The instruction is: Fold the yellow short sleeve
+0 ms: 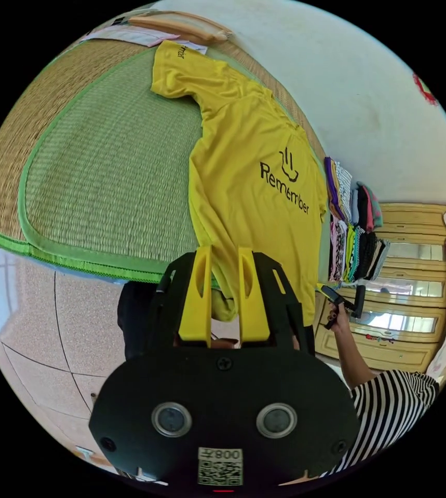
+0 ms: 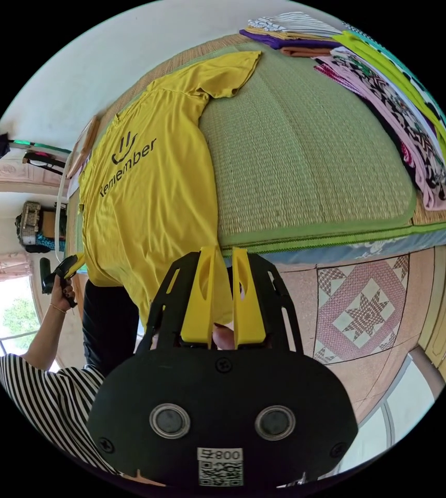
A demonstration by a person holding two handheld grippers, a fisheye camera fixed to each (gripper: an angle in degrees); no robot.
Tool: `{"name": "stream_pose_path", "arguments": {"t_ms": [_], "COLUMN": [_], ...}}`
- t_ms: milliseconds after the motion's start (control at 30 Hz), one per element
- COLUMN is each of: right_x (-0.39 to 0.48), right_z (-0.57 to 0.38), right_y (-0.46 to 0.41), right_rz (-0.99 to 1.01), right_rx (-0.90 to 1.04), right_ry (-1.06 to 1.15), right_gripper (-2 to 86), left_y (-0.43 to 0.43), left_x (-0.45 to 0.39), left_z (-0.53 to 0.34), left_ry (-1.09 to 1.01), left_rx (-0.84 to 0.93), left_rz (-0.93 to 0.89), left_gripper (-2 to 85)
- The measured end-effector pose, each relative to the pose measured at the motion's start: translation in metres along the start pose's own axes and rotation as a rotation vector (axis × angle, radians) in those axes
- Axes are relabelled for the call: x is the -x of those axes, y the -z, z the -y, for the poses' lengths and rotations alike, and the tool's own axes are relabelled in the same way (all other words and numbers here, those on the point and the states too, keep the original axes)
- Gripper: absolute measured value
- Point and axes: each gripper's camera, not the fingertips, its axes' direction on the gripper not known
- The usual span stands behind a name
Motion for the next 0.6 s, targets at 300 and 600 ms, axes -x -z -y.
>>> {"name": "stream_pose_path", "arguments": {"t_ms": [300,600], "right_x": [-0.008,-0.008], "right_z": [-0.022,-0.037], "right_y": [-0.010,-0.019], "right_rz": [0.018,0.056], "right_rx": [-0.001,0.010], "right_ry": [-0.011,-0.003], "right_gripper": [6.2,6.0], "left_y": [0.010,-0.017], "left_x": [-0.022,-0.040], "left_z": [-0.024,-0.018], "left_ry": [-0.034,-0.099], "left_rx": [-0.080,0.039], "left_rz": [0.133,0.291], "left_gripper": [8.1,2.8]}}
